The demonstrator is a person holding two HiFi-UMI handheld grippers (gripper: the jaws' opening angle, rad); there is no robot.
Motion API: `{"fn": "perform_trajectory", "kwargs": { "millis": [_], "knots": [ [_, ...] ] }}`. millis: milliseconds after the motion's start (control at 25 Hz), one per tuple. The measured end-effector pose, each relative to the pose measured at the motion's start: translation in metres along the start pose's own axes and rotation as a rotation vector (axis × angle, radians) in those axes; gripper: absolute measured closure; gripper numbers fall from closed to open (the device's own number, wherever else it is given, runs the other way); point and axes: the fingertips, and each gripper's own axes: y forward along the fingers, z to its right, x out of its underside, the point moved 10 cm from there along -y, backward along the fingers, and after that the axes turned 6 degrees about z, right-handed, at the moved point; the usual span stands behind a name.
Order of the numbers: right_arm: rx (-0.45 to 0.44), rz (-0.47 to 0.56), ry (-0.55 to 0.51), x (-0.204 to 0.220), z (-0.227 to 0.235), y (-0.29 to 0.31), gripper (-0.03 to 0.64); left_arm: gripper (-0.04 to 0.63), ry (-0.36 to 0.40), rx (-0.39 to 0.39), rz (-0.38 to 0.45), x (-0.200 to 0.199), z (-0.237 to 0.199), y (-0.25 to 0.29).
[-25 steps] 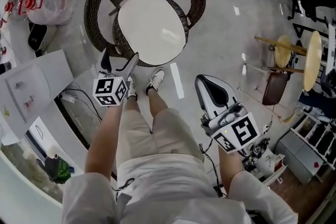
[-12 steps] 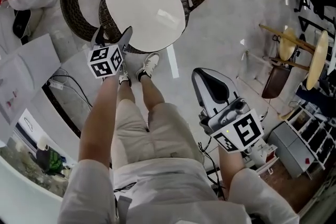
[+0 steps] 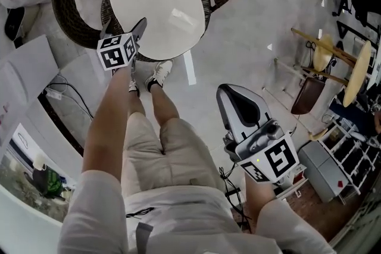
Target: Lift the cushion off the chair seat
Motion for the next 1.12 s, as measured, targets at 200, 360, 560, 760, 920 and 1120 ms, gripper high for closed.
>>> {"fn": "perform_trajectory", "kwargs": {
  "millis": [200,360,560,760,920,1120],
  "knots": [
    [0.017,-0.011,0.025,0.01,0.009,-0.005,0.615,0.112,-0.057,-0.07,-0.064,0.018,-0.014,0.018],
    [0.031,-0.013,0.047,0.019,0.016,-0.005,0.615,0.112,-0.063,-0.093,-0.11,0.024,-0.016,0.03],
    [0.036,-0.013,0.065,0.021,0.022,-0.007,0.615,0.114,-0.041,-0.114,-0.172,0.029,-0.015,0.042],
    [0.007,-0.012,0.08,0.02,0.018,-0.003,0.615,0.147,-0.04,-0.125,-0.16,0.029,-0.012,0.042],
    [0.001,-0.008,0.089,0.02,0.019,0.003,0.615,0.232,-0.096,-0.105,-0.156,0.028,-0.016,0.04],
    [-0.001,-0.01,0.082,0.019,0.017,0.01,0.615,0.311,-0.179,-0.058,-0.141,0.028,-0.018,0.041]
  ]
}}
